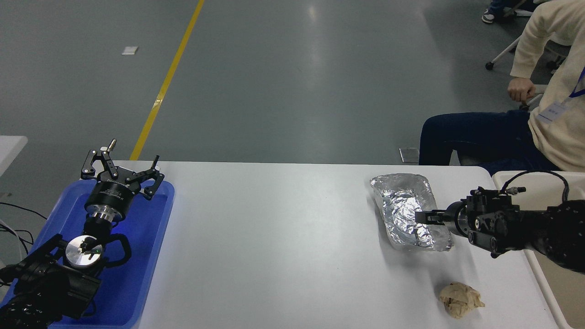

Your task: Pick up foil plate and place in dustbin

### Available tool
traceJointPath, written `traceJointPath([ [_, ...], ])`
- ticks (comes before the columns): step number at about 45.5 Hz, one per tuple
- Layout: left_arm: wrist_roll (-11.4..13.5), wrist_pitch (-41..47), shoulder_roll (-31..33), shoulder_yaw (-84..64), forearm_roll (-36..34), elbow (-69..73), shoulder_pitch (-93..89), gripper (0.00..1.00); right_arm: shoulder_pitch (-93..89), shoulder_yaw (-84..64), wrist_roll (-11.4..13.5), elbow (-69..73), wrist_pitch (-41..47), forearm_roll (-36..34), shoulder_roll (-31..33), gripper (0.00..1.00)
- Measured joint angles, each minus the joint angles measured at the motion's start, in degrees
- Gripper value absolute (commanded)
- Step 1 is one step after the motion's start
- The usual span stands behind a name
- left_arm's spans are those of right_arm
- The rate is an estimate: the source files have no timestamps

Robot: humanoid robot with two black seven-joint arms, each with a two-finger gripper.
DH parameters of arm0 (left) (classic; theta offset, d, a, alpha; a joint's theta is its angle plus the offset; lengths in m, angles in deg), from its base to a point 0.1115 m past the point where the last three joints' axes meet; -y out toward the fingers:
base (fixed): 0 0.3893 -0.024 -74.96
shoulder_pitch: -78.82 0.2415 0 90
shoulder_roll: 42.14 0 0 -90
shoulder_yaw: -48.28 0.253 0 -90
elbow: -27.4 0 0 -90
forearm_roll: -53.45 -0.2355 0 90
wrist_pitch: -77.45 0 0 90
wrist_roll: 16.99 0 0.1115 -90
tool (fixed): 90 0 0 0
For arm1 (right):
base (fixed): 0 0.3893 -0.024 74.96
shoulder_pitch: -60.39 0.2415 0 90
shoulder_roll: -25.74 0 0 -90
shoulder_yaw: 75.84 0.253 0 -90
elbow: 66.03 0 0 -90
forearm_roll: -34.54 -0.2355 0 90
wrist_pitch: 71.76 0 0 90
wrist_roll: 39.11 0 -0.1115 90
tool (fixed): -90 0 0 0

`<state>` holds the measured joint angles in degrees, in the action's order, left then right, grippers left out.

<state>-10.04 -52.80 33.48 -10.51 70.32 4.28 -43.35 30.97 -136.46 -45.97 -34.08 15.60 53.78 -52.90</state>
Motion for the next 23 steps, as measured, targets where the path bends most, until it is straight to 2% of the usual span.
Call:
traceJointPath([
  [3, 0.0, 0.0, 0.0, 0.0, 0.0, 0.0, 0.0, 1.0, -0.4, 0.6, 0.0, -0.2, -0.2, 0.0, 0.0, 0.29],
  [9, 0.0, 0.0, 0.0, 0.0, 0.0, 0.0, 0.0, 1.0, -1.1, 1.4, 0.1, -0.3, -0.4, -0.1, -0.1, 0.0],
  [23, 0.0, 0.0, 0.0, 0.0, 0.0, 0.0, 0.0, 1.0, -1.3, 2.4, 0.2, 1.7, -0.4, -0.8, 0.3, 0.0],
])
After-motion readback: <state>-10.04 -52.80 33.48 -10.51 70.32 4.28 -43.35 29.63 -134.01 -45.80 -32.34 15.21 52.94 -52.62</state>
